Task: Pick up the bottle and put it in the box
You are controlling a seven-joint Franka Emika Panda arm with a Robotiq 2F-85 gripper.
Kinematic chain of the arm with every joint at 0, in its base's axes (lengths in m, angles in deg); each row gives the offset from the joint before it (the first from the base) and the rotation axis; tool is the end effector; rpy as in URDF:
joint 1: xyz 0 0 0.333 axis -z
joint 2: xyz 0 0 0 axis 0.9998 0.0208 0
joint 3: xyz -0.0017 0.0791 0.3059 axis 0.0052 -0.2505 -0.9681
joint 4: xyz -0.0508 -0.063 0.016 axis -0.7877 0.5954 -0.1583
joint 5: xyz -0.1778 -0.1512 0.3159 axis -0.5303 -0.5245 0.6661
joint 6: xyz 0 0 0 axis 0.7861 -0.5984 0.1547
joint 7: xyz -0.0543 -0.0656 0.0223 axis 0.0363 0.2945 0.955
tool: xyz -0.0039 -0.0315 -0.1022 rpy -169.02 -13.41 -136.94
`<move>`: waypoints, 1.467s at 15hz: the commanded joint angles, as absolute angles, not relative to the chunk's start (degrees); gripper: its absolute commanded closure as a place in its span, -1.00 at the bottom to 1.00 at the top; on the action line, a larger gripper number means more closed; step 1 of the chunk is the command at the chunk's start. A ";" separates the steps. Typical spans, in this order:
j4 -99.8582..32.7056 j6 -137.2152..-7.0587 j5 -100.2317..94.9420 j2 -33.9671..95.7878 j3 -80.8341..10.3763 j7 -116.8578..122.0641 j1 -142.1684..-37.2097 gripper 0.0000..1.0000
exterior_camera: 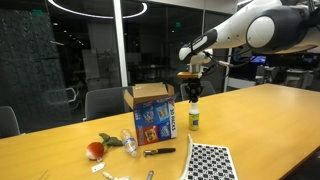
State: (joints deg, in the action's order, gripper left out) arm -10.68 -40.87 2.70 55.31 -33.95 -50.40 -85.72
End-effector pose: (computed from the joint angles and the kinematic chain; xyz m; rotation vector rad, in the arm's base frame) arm 0.7268 -0.0856 0.3460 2.5800 -1.6616 -0.1552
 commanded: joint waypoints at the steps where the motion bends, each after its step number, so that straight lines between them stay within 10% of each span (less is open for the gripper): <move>1: -8.86 -37.54 0.19 51.86 -32.24 -48.97 -87.37 0.60; 22: 16.50 -18.62 -15.13 41.78 -36.00 -45.04 -101.09 0.60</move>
